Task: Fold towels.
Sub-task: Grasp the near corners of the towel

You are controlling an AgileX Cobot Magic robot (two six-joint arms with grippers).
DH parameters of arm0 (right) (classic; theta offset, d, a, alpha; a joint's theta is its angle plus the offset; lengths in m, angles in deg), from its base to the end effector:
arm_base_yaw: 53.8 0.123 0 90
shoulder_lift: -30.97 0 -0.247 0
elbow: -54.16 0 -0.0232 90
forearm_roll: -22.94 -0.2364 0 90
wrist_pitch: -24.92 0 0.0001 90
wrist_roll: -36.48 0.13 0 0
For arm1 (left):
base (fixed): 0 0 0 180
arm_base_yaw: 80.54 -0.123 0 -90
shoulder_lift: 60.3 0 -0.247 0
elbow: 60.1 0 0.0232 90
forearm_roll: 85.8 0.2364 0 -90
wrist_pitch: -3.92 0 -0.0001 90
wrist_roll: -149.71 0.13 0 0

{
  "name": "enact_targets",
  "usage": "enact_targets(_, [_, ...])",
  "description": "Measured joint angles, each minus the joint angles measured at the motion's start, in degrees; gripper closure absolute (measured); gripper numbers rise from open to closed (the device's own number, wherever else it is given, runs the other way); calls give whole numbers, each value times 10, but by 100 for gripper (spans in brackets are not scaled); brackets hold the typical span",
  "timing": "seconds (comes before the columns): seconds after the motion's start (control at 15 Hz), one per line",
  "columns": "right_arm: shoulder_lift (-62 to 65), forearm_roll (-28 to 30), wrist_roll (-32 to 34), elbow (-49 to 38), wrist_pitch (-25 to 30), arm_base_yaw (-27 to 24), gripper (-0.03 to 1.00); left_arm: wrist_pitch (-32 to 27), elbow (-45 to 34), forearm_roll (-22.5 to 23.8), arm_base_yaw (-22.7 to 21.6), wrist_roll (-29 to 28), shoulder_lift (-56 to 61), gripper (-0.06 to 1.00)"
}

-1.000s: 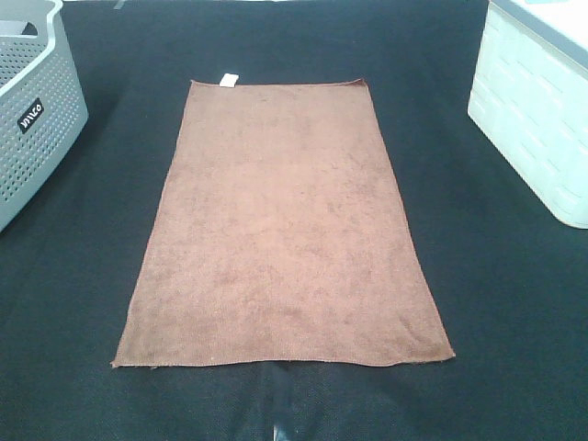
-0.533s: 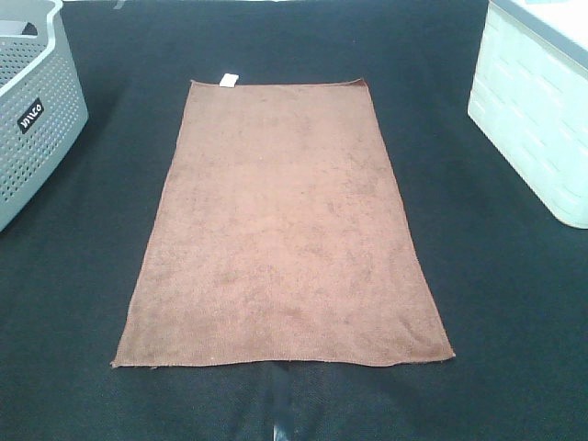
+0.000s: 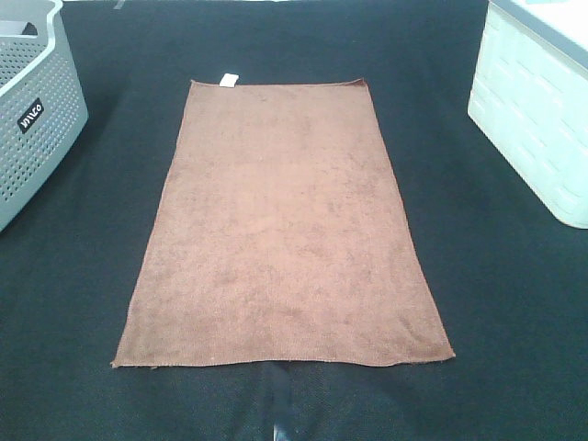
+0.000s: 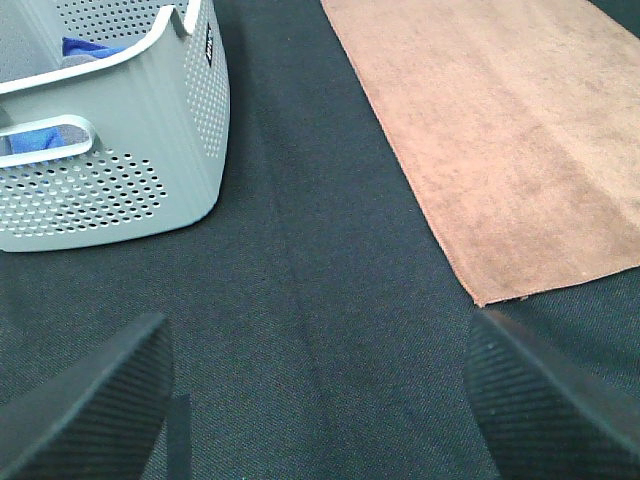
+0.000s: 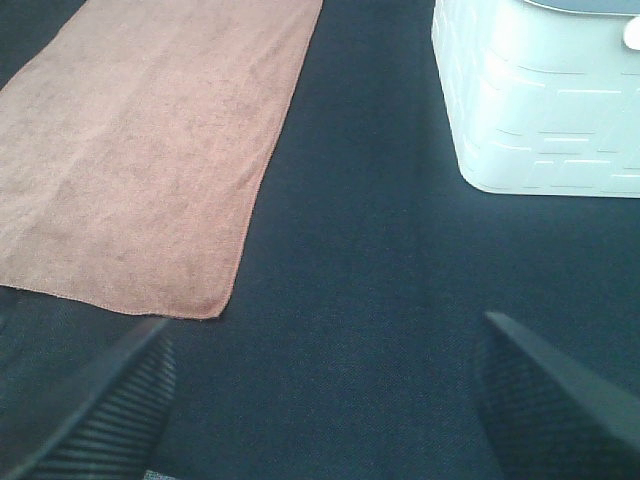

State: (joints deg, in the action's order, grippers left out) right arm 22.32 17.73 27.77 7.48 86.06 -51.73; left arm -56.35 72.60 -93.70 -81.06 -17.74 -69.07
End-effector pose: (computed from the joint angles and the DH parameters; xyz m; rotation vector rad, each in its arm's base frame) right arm 0.0527 0.0123 0.2561 -0.1961 2.0201 0.0355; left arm 0.0551 -0.0150 0.2550 0.2180 2.0112 -0.0203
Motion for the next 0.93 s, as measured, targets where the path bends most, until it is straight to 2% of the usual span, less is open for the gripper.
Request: enact_targets(0.93, [0, 0, 0, 0, 0, 0, 20, 0, 0, 0, 0, 0, 0, 18])
